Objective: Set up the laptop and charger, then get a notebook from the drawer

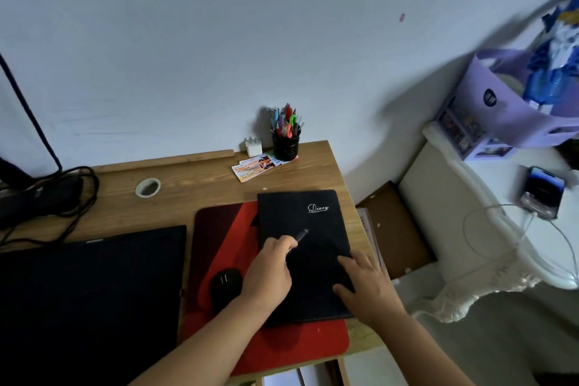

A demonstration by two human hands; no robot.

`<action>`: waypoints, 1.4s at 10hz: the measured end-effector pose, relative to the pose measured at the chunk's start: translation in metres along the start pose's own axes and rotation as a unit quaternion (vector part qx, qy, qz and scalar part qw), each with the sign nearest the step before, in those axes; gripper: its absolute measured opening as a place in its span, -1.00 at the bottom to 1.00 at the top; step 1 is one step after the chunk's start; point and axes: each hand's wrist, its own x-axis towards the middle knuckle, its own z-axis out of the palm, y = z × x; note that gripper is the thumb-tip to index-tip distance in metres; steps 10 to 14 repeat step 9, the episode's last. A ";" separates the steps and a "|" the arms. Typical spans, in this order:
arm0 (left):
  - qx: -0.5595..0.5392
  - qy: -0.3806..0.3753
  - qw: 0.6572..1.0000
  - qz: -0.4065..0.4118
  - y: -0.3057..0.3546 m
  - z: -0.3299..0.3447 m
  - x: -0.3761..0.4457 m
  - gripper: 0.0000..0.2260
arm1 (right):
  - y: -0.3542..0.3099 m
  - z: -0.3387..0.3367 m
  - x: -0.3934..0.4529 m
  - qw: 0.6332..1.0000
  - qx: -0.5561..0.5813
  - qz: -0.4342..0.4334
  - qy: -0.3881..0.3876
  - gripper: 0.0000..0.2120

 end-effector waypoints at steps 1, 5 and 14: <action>0.056 -0.026 0.995 0.073 0.010 0.017 0.015 -0.66 | 0.005 -0.002 -0.005 1.000 0.028 0.002 0.000 -0.48; 0.129 -0.031 0.981 0.141 0.002 0.042 0.025 -0.72 | 0.010 0.000 -0.003 0.998 0.052 0.017 0.003 -0.51; 0.157 -0.002 0.983 0.099 0.004 -0.043 0.032 -0.52 | -0.038 -0.055 0.028 0.994 0.059 -0.059 0.066 -0.46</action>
